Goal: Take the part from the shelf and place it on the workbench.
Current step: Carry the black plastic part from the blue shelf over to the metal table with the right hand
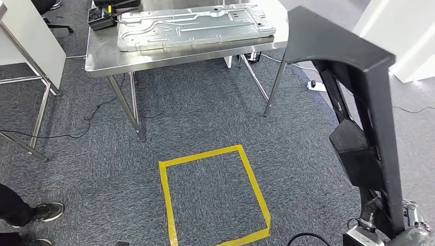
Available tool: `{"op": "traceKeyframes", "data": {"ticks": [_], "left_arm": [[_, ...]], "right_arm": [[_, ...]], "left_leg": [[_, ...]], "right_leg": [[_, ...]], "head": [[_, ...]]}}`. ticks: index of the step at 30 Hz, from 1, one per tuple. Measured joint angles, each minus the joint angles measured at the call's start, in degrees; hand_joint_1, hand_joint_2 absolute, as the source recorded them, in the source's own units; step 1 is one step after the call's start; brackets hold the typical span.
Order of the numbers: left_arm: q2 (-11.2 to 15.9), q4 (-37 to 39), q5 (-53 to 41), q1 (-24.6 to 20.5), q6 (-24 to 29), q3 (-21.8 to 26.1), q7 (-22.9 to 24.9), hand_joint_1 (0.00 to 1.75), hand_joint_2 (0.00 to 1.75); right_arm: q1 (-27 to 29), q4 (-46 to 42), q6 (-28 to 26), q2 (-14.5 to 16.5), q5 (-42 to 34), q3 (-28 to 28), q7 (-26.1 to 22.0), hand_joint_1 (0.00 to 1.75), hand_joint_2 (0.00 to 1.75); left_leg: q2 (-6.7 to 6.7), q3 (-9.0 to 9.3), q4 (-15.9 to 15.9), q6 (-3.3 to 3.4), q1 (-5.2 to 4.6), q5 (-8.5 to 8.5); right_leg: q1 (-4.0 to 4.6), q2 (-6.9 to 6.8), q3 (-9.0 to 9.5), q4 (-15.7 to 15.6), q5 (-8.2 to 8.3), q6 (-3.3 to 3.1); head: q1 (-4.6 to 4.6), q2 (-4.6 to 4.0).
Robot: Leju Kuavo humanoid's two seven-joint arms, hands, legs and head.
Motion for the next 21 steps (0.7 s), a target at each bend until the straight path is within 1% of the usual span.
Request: {"op": "traceKeyframes", "data": {"ticks": [1, 2, 3, 4, 5, 6, 7, 8, 9, 10, 11, 12, 13, 14, 15, 16, 17, 18, 19, 20, 21], "left_arm": [[0.0, 0.0, 0.0, 0.0, 0.0, 0.0, 0.0, 0.0, 1.75], [0.0, 0.0, 0.0, 0.0, 0.0, 0.0, 0.0, 0.0, 1.75], [0.0, 0.0, 0.0, 0.0, 0.0, 0.0, 0.0, 0.0, 1.75], [0.0, 0.0, 0.0, 0.0, 0.0, 0.0, 0.0, 0.0, 1.75], [0.0, 0.0, 0.0, 0.0, 0.0, 0.0, 0.0, 0.0, 1.75], [0.0, 0.0, 0.0, -0.1, 0.0, 0.0, 0.0, 0.0, 1.75], [0.0, 0.0, 0.0, -0.1, 0.0, 0.0, 0.0, 0.0, 1.75], [0.0, 0.0, 0.0, -0.1, 0.0, 0.0, 0.0, 0.0, 1.75], [0.0, 0.0, 0.0, -0.1, 0.0, 0.0, 0.0, 0.0, 1.75], [0.0, 0.0, 0.0, -0.1, 0.0, 0.0, 0.0, 0.0, 1.75], [0.0, 0.0, 0.0, -0.2, 0.0, 0.0, 0.0, 0.0, 1.75], [0.0, 0.0, -0.1, -0.1, 0.0, 0.0, 0.0, 0.0, 1.75], [0.0, 0.0, -0.1, -0.1, 0.0, 0.0, 0.0, 0.0, 1.75], [0.0, 0.0, -0.1, 0.0, 0.0, 0.0, 0.1, 0.0, 1.75], [0.0, 0.0, -0.1, 0.0, -0.1, 0.0, 0.1, 0.0, 1.75], [0.0, 0.0, -0.1, 0.1, 0.0, 0.0, 0.1, 0.0, 1.75], [0.0, 0.0, -0.1, 0.1, 0.0, 0.0, 0.1, 0.0, 1.75], [0.0, 0.0, 0.0, 0.1, 0.4, 0.0, 0.1, 0.0, 1.75], [0.1, 0.0, 0.0, 0.0, 0.9, 0.0, 0.3, 0.0, 1.75], [0.1, 0.0, -0.1, 0.0, 1.6, 0.0, 0.6, 0.0, 1.75], [0.1, 0.0, -0.1, -0.1, 2.3, 0.0, 1.0, 0.0, 1.75]], "right_arm": [[0.0, 0.0, 0.0, 0.0, 0.0, 0.0, 0.0, 1.75, 1.75], [0.0, 0.0, 0.0, 0.0, 0.0, 0.0, 0.0, 1.75, 1.75], [0.0, 0.0, 0.0, 0.0, 0.0, 0.0, 0.0, 1.75, 1.75], [-0.1, 0.0, 0.0, 0.0, 0.0, 0.0, 0.0, 1.75, 1.75], [-0.1, 0.0, 0.0, 0.0, 0.0, 0.0, 0.0, 1.75, 1.75], [-0.1, 0.0, 0.0, 0.0, 0.0, 0.0, 0.0, 1.75, 1.75], [-0.1, 0.0, 0.0, 0.0, 0.0, 0.0, 0.0, 1.75, 1.75], [-0.1, 0.0, 0.0, 0.0, 0.0, 0.0, 0.0, 1.75, 1.75], [-0.1, 0.0, 0.0, 0.0, -0.1, 0.0, 0.0, 1.75, 1.75], [-0.1, 0.0, 0.0, -0.1, -0.3, 0.0, -0.1, 1.75, 1.75], [-0.1, 0.0, -0.1, -0.1, -0.5, 0.0, -0.3, 1.75, 1.75], [-0.1, 0.0, -0.1, -0.1, -0.8, 0.0, -0.7, 1.75, 1.75], [-0.1, 0.0, -0.1, 0.0, -1.1, 0.0, -1.2, 1.75, 1.75], [-0.1, 0.0, -0.1, 0.0, -1.5, 0.0, -1.7, 1.75, 1.75], [-0.1, 0.0, -0.1, 0.0, -1.8, 0.0, -2.2, 1.75, 1.75], [-0.1, 0.0, -0.1, 0.0, -2.1, 0.0, -2.5, 1.75, 1.75], [-0.1, 0.0, -0.1, 0.0, -2.4, 0.0, -2.8, 1.75, 1.75], [-0.1, 0.0, -0.1, 0.0, -2.8, 0.0, -2.9, 1.75, 1.75], [-0.1, 0.0, -0.1, 0.0, -3.1, 0.0, -3.1, 1.75, 1.75], [-0.1, 0.0, -0.1, 0.0, -3.4, 0.0, -3.3, 1.75, 1.75], [-0.1, -0.1, -0.2, 0.0, -3.5, 0.0, -3.4, 1.75, 1.75]], "left_leg": [[0.01, 0.1, 0.0, -0.06, 0.0, -0.06], [-0.01, 0.26, 0.0, -0.16, 0.01, -0.15], [-0.02, 0.4, 0.0, -0.31, -0.01, -0.27], [-0.04, 0.51, 0.1, -0.54, -0.1, -0.4], [-0.04, 0.54, 0.1, -0.81, -0.18, -0.48], [-0.03, 0.55, 0.1, -1.11, -0.24, -0.51], [0.0, 0.59, -0.1, -1.46, -0.28, -0.48], [0.01, 0.63, -0.2, -1.81, -0.24, -0.52], [-0.03, 0.64, 0.0, -2.1, -0.22, -0.82], [-0.09, 0.27, 1.0, -2.33, -0.2, -1.66], [-0.16, -0.55, 3.0, -2.48, -0.18, -3.01], [-0.21, -2.08, 6.5, -2.59, -0.15, -4.93], [-0.22, -4.07, 10.7, -2.69, -0.13, -6.87], [-0.22, -5.85, 14.3, -2.77, -0.13, -8.16], [-0.22, -7.05, 16.6, -2.78, -0.13, -8.54], [-0.22, -7.01, 16.3, -2.67, -0.15, -7.56], [-0.24, -5.85, 13.6, -2.45, -0.19, -5.63], [-0.3, -3.86, 9.3, -2.07, -0.28, -3.32], [-0.37, -1.95, 5.2, -1.67, -0.43, -1.66], [-0.39, -0.53, 2.1, -1.35, -0.58, -0.59], [-0.42, 0.22, 0.4, -1.12, -0.73, -0.19]], "right_leg": [[-0.01, -0.04, 0.59, -1.5, 1.5, -0.06], [-0.01, -0.11, 2.26, -5.0, 3.72, -0.22], [0.03, -0.26, 4.36, -9.4, 5.65, -0.48], [0.19, -0.4, 6.13, -13.2, 7.11, -0.79], [0.37, -0.47, 7.14, -15.4, 7.76, -1.09], [0.57, -0.49, 7.46, -16.3, 7.78, -1.39], [0.73, -0.39, 7.36, -16.4, 7.86, -1.69], [0.59, -0.3, 7.42, -16.6, 8.0, -2.08], [0.45, -0.28, 7.58, -16.9, 8.16, -2.51], [0.3, -0.3, 7.73, -17.3, 8.35, -2.95], [0.14, -0.34, 7.87, -17.6, 8.5, -3.3], [0.22, -0.38, 7.9, -17.7, 8.52, -3.51], [0.29, -0.38, 7.86, -17.6, 8.5, -3.64], [0.4, -0.34, 7.85, -17.6, 8.46, -3.71], [0.52, -0.27, 7.89, -17.6, 8.42, -3.78], [0.64, -0.18, 7.96, -17.5, 8.36, -3.81], [0.74, -0.08, 8.06, -17.5, 8.3, -3.81], [0.83, 0.01, 8.17, -17.4, 8.2, -3.77], [0.97, 0.07, 8.21, -17.2, 8.08, -3.64], [1.06, 0.13, 8.17, -17.0, 7.98, -3.44], [1.06, 0.14, 8.09, -16.9, 7.91, -3.17]], "head": [[0.01, 0.0], [0.01, 0.0], [0.01, 0.0], [0.01, 0.0], [-0.01, 0.0], [-0.01, -0.01], [-0.01, 0.0], [-0.02, 0.01], [-0.02, 0.0], [-0.05, 0.01], [-0.07, 0.0], [-0.08, 0.0], [-0.11, 0.0], [-0.1, 0.0], [-0.11, 0.01], [-0.11, 0.01], [-0.11, 0.01], [-0.1, 0.0], [-0.09, 0.0], [-0.08, -0.01], [-0.07, -0.01]]}}
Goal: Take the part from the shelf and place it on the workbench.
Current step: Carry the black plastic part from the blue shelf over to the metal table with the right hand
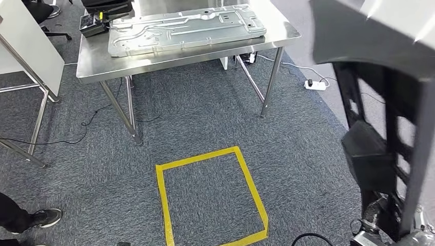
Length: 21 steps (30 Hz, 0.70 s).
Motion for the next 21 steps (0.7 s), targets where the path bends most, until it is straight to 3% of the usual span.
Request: {"op": "traceKeyframes", "data": {"ticks": [3, 5, 8, 9, 10, 11, 14, 16, 19, 21], "left_arm": [[-0.1, 0.0, -0.2, 0.0, 1.5, 0.0, 0.9, 0.0, 1.75], [-0.1, 0.0, -0.4, -0.1, 1.8, 0.0, 1.0, 0.0, 1.75], [-0.2, 0.0, -0.6, -0.2, 2.0, 0.0, 1.0, 0.0, 1.75], [-0.2, 0.0, -0.6, -0.2, 1.9, 0.0, 1.0, 0.0, 1.75], [-0.2, 0.0, -0.6, -0.1, 1.9, 0.0, 1.0, 0.0, 1.75], [-0.2, 0.0, -0.7, -0.1, 1.9, 0.0, 1.0, 0.0, 1.75], [-0.3, 0.0, -0.7, -0.2, 1.9, 0.0, 1.0, 0.0, 1.75], [-0.3, 0.0, -0.7, -0.2, 1.8, 0.0, 1.0, 0.0, 1.75], [-0.3, 0.0, -0.6, -0.2, 1.8, 0.0, 1.0, 0.0, 1.75], [-0.3, 0.0, -0.6, -0.2, 1.8, 0.0, 1.0, 0.0, 1.75]], "right_arm": [[0.1, -0.2, -0.1, 0.1, 0.5, -0.1, -0.3, 1.75, 1.75], [0.2, -0.4, -0.1, 0.2, 0.8, -0.2, -0.4, 1.75, 1.75], [0.3, -0.6, -0.2, 0.2, 0.9, -0.4, -0.6, 1.75, 1.75], [0.3, -0.6, -0.3, 0.2, 0.9, -0.4, -0.6, 1.75, 1.75], [0.4, -0.6, -0.3, 0.2, 0.9, -0.4, -0.6, 1.75, 1.75], [0.4, -0.6, -0.3, 0.2, 0.9, -0.4, -0.6, 1.75, 1.75], [0.4, -0.6, -0.3, 0.2, 0.9, -0.4, -0.6, 1.75, 1.75], [0.4, -0.6, -0.3, 0.2, 1.0, -0.4, -0.6, 1.75, 1.75], [0.4, -0.6, -0.3, 0.2, 1.1, -0.4, -0.7, 1.75, 1.75], [0.5, -0.6, -0.3, 0.2, 1.1, -0.5, -0.7, 1.75, 1.75]], "left_leg": [[0.08, 0.2, -0.9, 0.54, 0.02, 0.32], [0.18, 0.41, -1.6, 1.09, 0.38, 0.83], [0.27, 0.36, -1.8, 1.39, 0.5, 1.06], [0.29, 0.34, -1.8, 1.38, 0.5, 1.04], [0.28, 0.34, -1.8, 1.35, 0.51, 1.02], [0.23, 0.39, -1.7, 1.27, 0.53, 0.97], [0.01, 0.53, -1.4, 0.7, 0.44, 0.63], [-0.07, 0.41, -1.2, 0.06, 0.28, 0.47], [-0.09, 0.16, -0.7, -0.96, 0.32, -0.05], [-0.11, -1.64, 3.5, -1.38, 0.43, -2.78]], "right_leg": [[-0.14, -0.01, -0.07, 0.0, 0.02, 0.93], [-0.16, -0.1, -0.78, 1.8, -1.38, 1.57], [-0.66, -0.18, -5.47, 11.6, -6.62, 2.34], [-0.83, -0.19, -6.87, 14.4, -7.47, 2.52], [-0.98, -0.2, -7.41, 15.3, -7.17, 2.66], [-1.12, -0.22, -6.76, 13.9, -5.74, 2.73], [-1.29, -0.18, -1.48, 3.0, -0.46, 2.48], [-1.01, -0.12, -0.2, -0.1, 0.15, 1.98], [-0.97, -0.2, -0.2, -0.4, 0.39, 0.88], [-1.16, -0.41, -0.06, -0.8, 0.59, 0.07]], "head": [[-0.02, 0.01], [0.04, 0.02], [0.09, 0.01], [0.1, 0.01], [0.1, 0.01], [0.1, 0.01], [0.09, 0.01], [0.07, 0.01], [0.07, 0.01], [0.02, 0.01]]}}
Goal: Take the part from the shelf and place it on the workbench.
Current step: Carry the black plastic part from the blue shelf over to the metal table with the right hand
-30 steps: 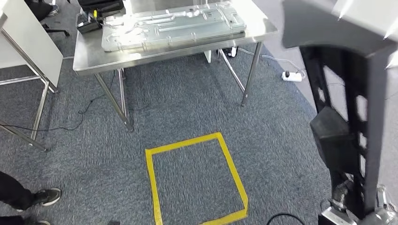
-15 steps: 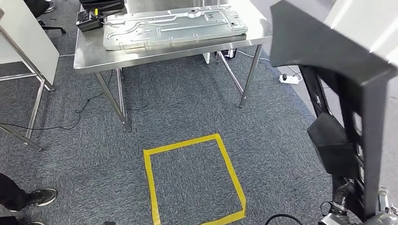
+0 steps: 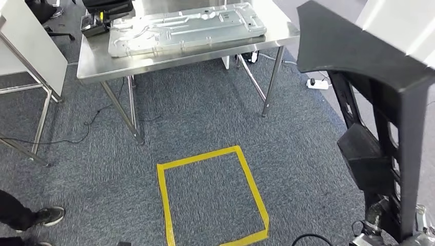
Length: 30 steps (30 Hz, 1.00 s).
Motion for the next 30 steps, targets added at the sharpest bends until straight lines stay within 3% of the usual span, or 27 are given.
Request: {"op": "traceKeyframes", "data": {"ticks": [2, 3, 4, 5, 8, 10, 13, 14, 15, 17, 18, 19, 20, 21, 22, 24, 25, 28, 30], "left_arm": [[0.0, 0.0, 0.0, 0.0, 0.0, 0.0, 0.0, 0.0, 1.75], [0.0, 0.0, 0.0, 0.1, 0.0, 0.0, 0.0, 0.0, 1.75], [0.0, 0.0, 0.0, 0.2, 0.0, 0.0, 0.0, 0.0, 1.75], [0.0, 0.0, 0.0, 0.2, 0.0, 0.0, 0.0, 0.0, 1.75], [0.0, 0.0, 0.0, 0.1, 0.0, 0.0, 0.0, 0.0, 1.75], [0.0, 0.0, 0.0, 0.0, 0.0, 0.0, 0.0, 0.0, 1.75], [0.0, 0.0, 0.0, 0.1, 0.0, 0.0, 0.1, 0.0, 1.75], [0.0, 0.0, 0.0, 0.1, 0.0, 0.0, 0.1, 0.0, 1.75], [0.0, 0.0, 0.0, 0.1, 0.0, 0.0, 0.1, 0.0, 1.75], [0.0, 0.0, 0.0, 0.0, -0.1, 0.0, 0.1, 0.0, 1.75], [0.0, 0.0, 0.0, 0.1, -0.2, 0.0, 0.1, 0.0, 1.75], [0.0, 0.0, 0.0, 0.1, -0.2, 0.0, 0.1, 0.0, 1.75], [0.0, 0.0, 0.0, 0.1, -0.3, 0.0, 0.2, 0.0, 1.75], [0.0, 0.0, 0.0, 0.1, -0.3, 0.0, 0.2, 0.0, 1.75], [0.0, 0.0, 0.0, 0.1, -0.4, 0.0, 0.2, 0.0, 1.75], [-0.1, 0.0, 0.0, 0.0, -0.4, 0.0, 0.2, 0.0, 1.75], [-0.1, 0.0, 0.0, 0.0, -0.4, 0.0, 0.2, 0.0, 1.75], [-0.1, 0.0, 0.0, 0.0, -0.5, 0.0, 0.2, 0.0, 1.75], [-0.1, 0.0, 0.0, 0.0, -0.5, 0.0, 0.2, 0.0, 1.75]], "right_arm": [[0.0, 0.0, 0.0, 0.0, 0.0, 0.0, 0.0, 1.75, 1.75], [0.0, 0.0, 0.0, 0.0, 0.0, 0.0, 0.0, 1.75, 1.75], [0.0, 0.0, 0.0, 0.0, 0.0, 0.0, 0.0, 1.75, 1.75], [0.0, 0.0, 0.0, 0.0, 0.1, 0.0, 0.0, 1.75, 1.75], [0.0, 0.0, 0.0, 0.1, 0.2, 0.0, 0.0, 1.75, 1.75], [0.0, 0.0, 0.0, 0.1, 0.2, 0.0, 0.0, 1.75, 1.75], [0.0, 0.0, 0.0, 0.1, 0.3, 0.0, 0.0, 1.75, 1.75], [0.0, 0.0, -0.1, 0.1, 0.3, 0.0, 0.0, 1.75, 1.75], [0.0, 0.0, -0.1, 0.1, 0.3, 0.0, 0.0, 1.75, 1.75], [0.0, 0.0, -0.1, 0.1, 0.3, 0.0, 0.0, 1.75, 1.75], [0.1, 0.0, -0.1, 0.1, 0.4, 0.0, 0.0, 1.75, 1.75], [0.1, 0.0, -0.1, 0.1, 0.4, 0.0, 0.0, 1.75, 1.75], [0.1, 0.0, -0.1, 0.1, 0.5, 0.0, 0.0, 1.75, 1.75], [0.2, 0.0, -0.1, 0.1, 0.7, 0.0, 0.0, 1.75, 1.75], [0.2, 0.0, -0.1, 0.1, 0.8, 0.0, 0.0, 1.75, 1.75], [0.2, 0.0, -0.1, 0.1, 1.1, 0.0, 0.0, 1.75, 1.75], [0.2, 0.0, -0.1, 0.1, 1.3, 0.0, -0.1, 1.75, 1.75], [0.2, 0.0, -0.1, 0.1, 1.5, 0.0, -0.1, 1.75, 1.75], [0.2, 0.0, -0.1, 0.1, 1.6, 0.0, -0.1, 1.75, 1.75]], "left_leg": [[-0.01, -3.66, 8.0, -0.24, 0.09, -3.95], [0.0, -5.21, 11.3, -0.29, 0.1, -5.06], [0.0, -5.91, 12.7, -0.27, 0.1, -5.02], [0.02, -5.47, 11.8, -0.17, 0.1, -3.82], [0.55, -0.04, 0.3, 0.63, -0.12, 1.75], [0.81, 1.61, -3.6, 1.14, -0.4, 2.56], [0.44, 1.75, -4.2, 1.85, -0.32, 2.87], [0.36, 1.85, -4.5, 2.17, -0.17, 3.1], [0.3, 1.95, -4.7, 2.45, -0.01, 3.31], [0.12, 1.81, -4.7, 2.67, 0.07, 3.43], [-0.01, 1.75, -4.6, 2.68, 0.07, 3.42], [-0.2, 1.73, -4.6, 2.66, 0.07, 3.4], [-0.45, 1.74, -4.5, 2.6, 0.09, 3.36], [-0.78, 1.81, -4.4, 2.5, 0.11, 3.29], [-1.12, 1.88, -4.3, 2.33, 0.13, 3.18], [-1.74, 1.82, -4.0, 1.8, 0.02, 2.97], [-1.95, 1.71, -4.0, 1.48, 0.0, 2.94], [-2.22, 1.49, -3.9, 0.41, 0.1, 2.83], [-1.57, 0.33, -1.2, -0.11, 0.11, 0.93]], "right_leg": [[0.21, -0.21, -0.05, 0.0, -0.06, -0.42], [0.35, -0.28, -0.07, 0.1, -0.1, -0.5], [0.47, -0.33, -0.05, 0.1, -0.15, -0.55], [0.57, -0.36, 0.01, 0.2, -0.21, -0.59], [0.86, -0.47, 0.2, 0.7, -0.59, -0.3], [1.0, -0.63, 0.1, 1.0, -0.79, 0.2], [0.95, -0.83, 0.07, 1.2, -1.07, 1.12], [0.91, -0.77, -0.27, 2.1, -1.83, 1.44], [0.85, -0.66, -1.14, 4.2, -3.27, 1.73], [0.58, -0.43, -4.52, 11.5, -7.28, 2.15], [0.44, -0.38, -6.28, 15.1, -8.69, 2.31], [0.3, -0.35, -7.35, 17.2, -8.99, 2.43], [0.16, -0.33, -7.32, 17.0, -8.07, 2.5], [0.01, -0.26, -6.09, 14.3, -6.1, 2.53], [-0.15, 0.08, -4.06, 10.1, -3.84, 2.5], [-0.13, 1.0, -0.78, 3.1, -1.28, 2.24], [-0.01, 1.29, -0.16, 1.6, -1.03, 2.01], [0.12, 0.78, -0.12, 1.1, -0.94, 0.91], [-0.06, 0.2, 0.03, 0.7, -0.73, 0.04]], "head": [[-0.03, 0.01], [-0.02, 0.01], [-0.02, 0.01], [-0.02, 0.01], [-0.02, 0.0], [-0.01, 0.0], [-0.01, 0.01], [0.01, 0.01], [0.02, 0.01], [0.03, 0.0], [0.02, -0.01], [0.02, -0.01], [0.02, -0.01], [0.02, -0.01], [0.03, 0.0], [0.02, 0.01], [0.02, 0.01], [0.01, 0.01], [0.0, 0.0]]}}
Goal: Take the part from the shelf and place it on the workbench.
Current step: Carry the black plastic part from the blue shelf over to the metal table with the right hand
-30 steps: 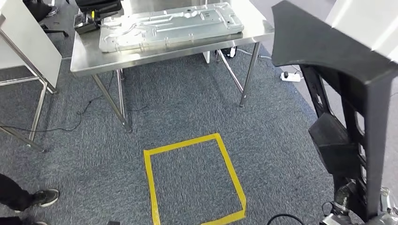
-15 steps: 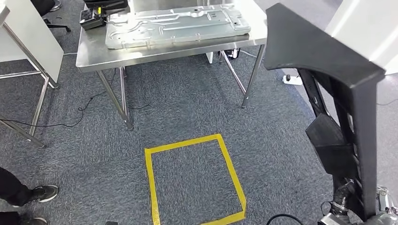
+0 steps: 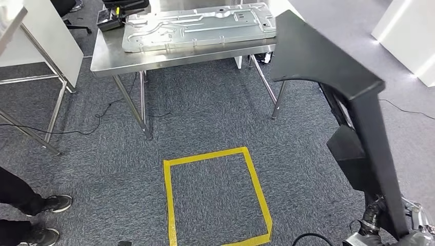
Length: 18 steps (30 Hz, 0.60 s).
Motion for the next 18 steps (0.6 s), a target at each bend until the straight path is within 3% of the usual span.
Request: {"op": "traceKeyframes", "data": {"ticks": [3, 4, 5, 6, 8, 10, 13, 15, 18], "left_arm": [[0.0, 0.0, 0.0, 0.0, 0.0, 0.0, 0.0, 0.0, 1.75], [0.0, 0.0, 0.0, 0.1, 0.0, 0.0, 0.0, 0.0, 1.75], [0.0, 0.0, 0.0, 0.1, 0.0, 0.0, 0.0, 0.0, 1.75], [0.0, 0.0, 0.0, 0.2, 0.0, 0.0, 0.1, 0.0, 1.75], [0.0, 0.0, 0.0, 0.1, 0.0, 0.0, 0.1, 0.0, 1.75], [0.1, 0.0, 0.0, 0.0, 0.0, 0.0, 0.1, 0.0, 1.75], [0.1, 0.0, 0.0, 0.1, 0.0, 0.0, 0.1, 0.0, 1.75], [0.0, 0.0, 0.0, 0.1, 0.0, 0.0, 0.1, 0.0, 1.75], [0.0, 0.0, 0.0, 0.0, 0.0, 0.0, 0.1, 0.0, 1.75]], "right_arm": [[0.0, 0.0, 0.0, 0.0, 0.2, 0.0, 0.1, 1.75, 1.75], [0.0, 0.0, 0.0, 0.0, 0.2, 0.0, 0.1, 1.75, 1.75], [0.0, 0.0, 0.0, 0.0, 0.2, 0.0, 0.1, 1.75, 1.75], [0.0, 0.0, 0.0, 0.0, 0.3, 0.0, 0.1, 1.75, 1.75], [0.0, 0.0, 0.0, 0.0, 0.3, 0.0, 0.1, 1.75, 1.75], [0.0, 0.0, 0.0, 0.0, 0.3, 0.0, 0.1, 1.75, 1.75], [0.0, 0.0, 0.0, 0.0, 0.3, 0.0, 0.1, 1.75, 1.75], [0.0, -0.1, 0.0, 0.0, 0.3, 0.0, 0.1, 1.75, 1.75], [0.1, -0.1, 0.0, 0.0, 0.3, 0.0, 0.1, 1.75, 1.75]], "left_leg": [[0.76, -5.07, 11.1, -0.32, 0.01, -5.67], [0.82, -6.31, 13.7, -0.33, 0.01, -6.38], [0.91, -6.57, 14.3, -0.25, 0.01, -5.91], [1.05, -5.59, 12.3, -0.06, -0.01, -4.29], [2.26, -1.55, 4.1, 0.74, -0.31, -0.33], [3.63, 1.13, -1.5, 1.46, -0.81, 1.35], [3.21, 1.43, -2.9, 1.98, -0.79, 1.66], [2.57, 1.76, -3.6, 2.58, -0.32, 2.24], [1.58, 1.71, -3.8, 2.98, -0.13, 2.6]], "right_leg": [[0.32, -1.02, -0.02, 0.0, -0.13, -0.65], [0.47, -1.36, 0.0, 0.0, -0.19, -0.75], [0.6, -1.66, 0.04, 0.1, -0.26, -0.82], [0.73, -1.94, 0.14, 0.2, -0.35, -0.84], [1.02, -2.49, 0.45, 0.3, -0.63, -0.73], [1.26, -3.01, 0.59, 0.5, -0.9, -0.32], [1.32, -3.88, 0.86, 0.5, -1.12, 0.46], [1.23, -2.91, 0.27, 2.5, -2.8, 1.05], [0.63, -0.72, -4.55, 12.9, -8.18, 1.86]], "head": [[-0.01, 0.0], [-0.01, 0.0], [-0.01, 0.0], [-0.02, 0.0], [-0.01, 0.0], [0.0, 0.01], [-0.01, 0.01], [0.02, 0.01], [0.04, 0.01]]}}
